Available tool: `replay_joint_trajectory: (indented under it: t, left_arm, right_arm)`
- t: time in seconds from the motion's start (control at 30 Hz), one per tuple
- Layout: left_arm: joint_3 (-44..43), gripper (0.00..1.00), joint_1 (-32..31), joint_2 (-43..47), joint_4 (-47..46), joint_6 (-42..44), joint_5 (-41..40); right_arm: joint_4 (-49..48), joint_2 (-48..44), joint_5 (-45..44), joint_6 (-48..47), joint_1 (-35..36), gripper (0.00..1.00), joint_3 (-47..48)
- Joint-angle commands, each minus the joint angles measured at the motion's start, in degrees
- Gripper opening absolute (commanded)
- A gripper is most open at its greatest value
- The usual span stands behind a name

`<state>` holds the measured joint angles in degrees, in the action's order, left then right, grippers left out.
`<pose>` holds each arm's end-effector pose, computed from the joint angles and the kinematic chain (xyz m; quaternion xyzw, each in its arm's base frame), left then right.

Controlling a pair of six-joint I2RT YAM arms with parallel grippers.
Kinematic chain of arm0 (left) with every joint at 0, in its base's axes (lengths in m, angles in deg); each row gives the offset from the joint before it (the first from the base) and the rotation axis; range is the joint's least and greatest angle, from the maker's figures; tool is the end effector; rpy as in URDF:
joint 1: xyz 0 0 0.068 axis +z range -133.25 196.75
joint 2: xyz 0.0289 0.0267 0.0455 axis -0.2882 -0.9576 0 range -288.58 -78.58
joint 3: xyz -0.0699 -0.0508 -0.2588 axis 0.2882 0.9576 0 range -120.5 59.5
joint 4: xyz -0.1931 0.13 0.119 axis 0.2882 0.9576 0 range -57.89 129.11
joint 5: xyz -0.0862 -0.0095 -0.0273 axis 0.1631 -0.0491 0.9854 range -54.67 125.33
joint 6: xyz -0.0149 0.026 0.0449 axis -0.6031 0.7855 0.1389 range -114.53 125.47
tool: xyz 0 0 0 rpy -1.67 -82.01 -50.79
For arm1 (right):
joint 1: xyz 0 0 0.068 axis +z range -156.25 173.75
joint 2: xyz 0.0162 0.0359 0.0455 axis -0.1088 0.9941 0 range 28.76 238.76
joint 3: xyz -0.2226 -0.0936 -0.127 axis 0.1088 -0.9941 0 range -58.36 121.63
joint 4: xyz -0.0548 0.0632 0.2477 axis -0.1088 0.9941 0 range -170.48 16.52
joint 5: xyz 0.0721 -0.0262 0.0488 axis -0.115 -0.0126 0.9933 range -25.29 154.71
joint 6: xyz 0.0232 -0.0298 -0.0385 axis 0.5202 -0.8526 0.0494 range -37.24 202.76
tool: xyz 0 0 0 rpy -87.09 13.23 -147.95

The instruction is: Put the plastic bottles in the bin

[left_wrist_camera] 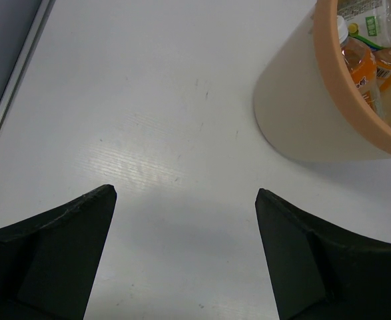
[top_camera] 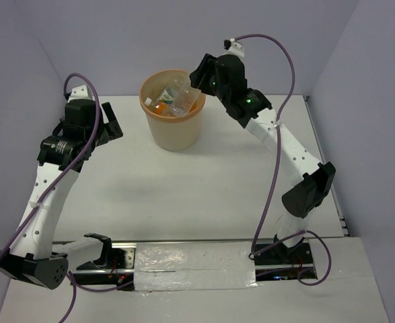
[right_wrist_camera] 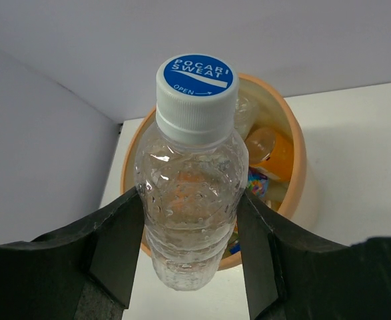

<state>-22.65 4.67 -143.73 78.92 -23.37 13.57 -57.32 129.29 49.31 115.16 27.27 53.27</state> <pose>0.2166 -0.0328 0.4288 -0.2175 0.8267 -0.0192 0.5185 0.3413 0.2147 0.4564 0.0767 0.7713 0.2516 0.5796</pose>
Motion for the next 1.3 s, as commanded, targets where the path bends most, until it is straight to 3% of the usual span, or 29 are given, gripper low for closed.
replay_joint_trajectory:
  t: [0.0, 0.53, 0.7, 0.77, 0.97, 1.17, 1.27]
  left_arm:
    - [0.1, 1.0, 0.3, 0.7, -0.8, -0.5, -1.2]
    - [-0.6, 1.0, 0.3, 0.5, -0.6, -0.1, -2.3]
    - [-0.5, 1.0, 0.3, 1.0, 0.0, 0.5, -3.6]
    - [-0.6, 1.0, 0.3, 0.9, 0.1, 0.7, -3.7]
    - [-0.6, 1.0, 0.3, 0.7, -0.6, 1.0, -3.2]
    - [-0.2, 1.0, 0.3, 0.3, -1.1, 0.8, -2.8]
    - [0.1, 1.0, 0.3, 0.3, -1.7, 1.0, -2.6]
  right_arm:
    - [-1.0, 0.1, 1.6, 1.0, 0.4, 0.54, 0.8]
    - [-0.3, 10.1, -0.6, 3.1, 0.5, 0.59, 8.9]
    - [2.8, 13.7, 1.3, 4.1, 0.5, 0.98, 13.3]
    - [5.4, 13.7, 0.3, 3.6, 0.7, 1.0, 15.0]
    - [11.8, 8.0, -9.0, -4.4, -0.2, 1.0, 19.9]
    - [15.4, -6.3, -14.3, -6.7, -6.8, 1.0, 9.0]
    - [19.6, -12.5, -8.8, -7.5, -13.0, 1.0, 2.8]
